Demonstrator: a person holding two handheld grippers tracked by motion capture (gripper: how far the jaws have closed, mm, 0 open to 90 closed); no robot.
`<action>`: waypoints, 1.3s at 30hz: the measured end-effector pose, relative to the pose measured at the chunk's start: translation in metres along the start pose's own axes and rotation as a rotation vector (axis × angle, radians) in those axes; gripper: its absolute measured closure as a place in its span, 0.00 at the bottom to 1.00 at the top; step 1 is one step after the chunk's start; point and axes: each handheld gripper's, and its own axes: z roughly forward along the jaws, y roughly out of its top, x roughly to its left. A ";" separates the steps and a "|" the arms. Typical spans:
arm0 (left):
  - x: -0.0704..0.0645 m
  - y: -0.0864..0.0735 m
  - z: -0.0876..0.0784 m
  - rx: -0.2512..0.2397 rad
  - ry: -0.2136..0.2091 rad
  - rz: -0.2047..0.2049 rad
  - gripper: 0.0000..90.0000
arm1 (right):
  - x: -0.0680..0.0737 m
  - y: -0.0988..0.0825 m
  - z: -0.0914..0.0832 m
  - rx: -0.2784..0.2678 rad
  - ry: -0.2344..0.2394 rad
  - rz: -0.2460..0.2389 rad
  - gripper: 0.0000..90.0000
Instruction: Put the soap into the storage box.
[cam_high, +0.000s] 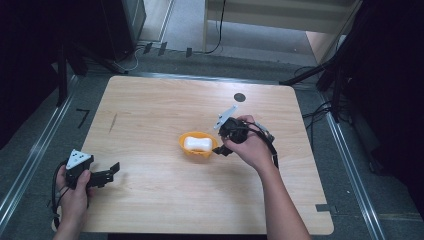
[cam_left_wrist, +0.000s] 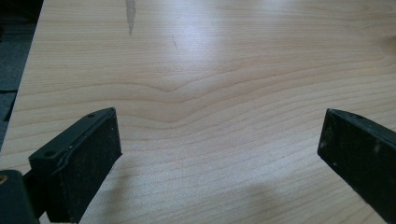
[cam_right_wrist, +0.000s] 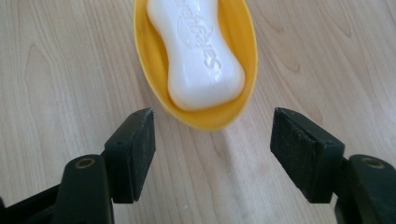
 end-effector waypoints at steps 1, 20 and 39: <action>0.000 0.000 0.000 0.000 0.000 0.000 0.00 | -0.001 -0.006 -0.002 -0.003 -0.003 0.007 0.33; 0.000 0.000 0.000 -0.003 0.000 0.000 0.00 | -0.001 -0.073 -0.013 -0.038 -0.080 0.154 0.15; 0.000 0.000 0.000 -0.001 0.001 0.001 0.00 | 0.005 -0.139 -0.027 -0.076 -0.146 0.279 0.00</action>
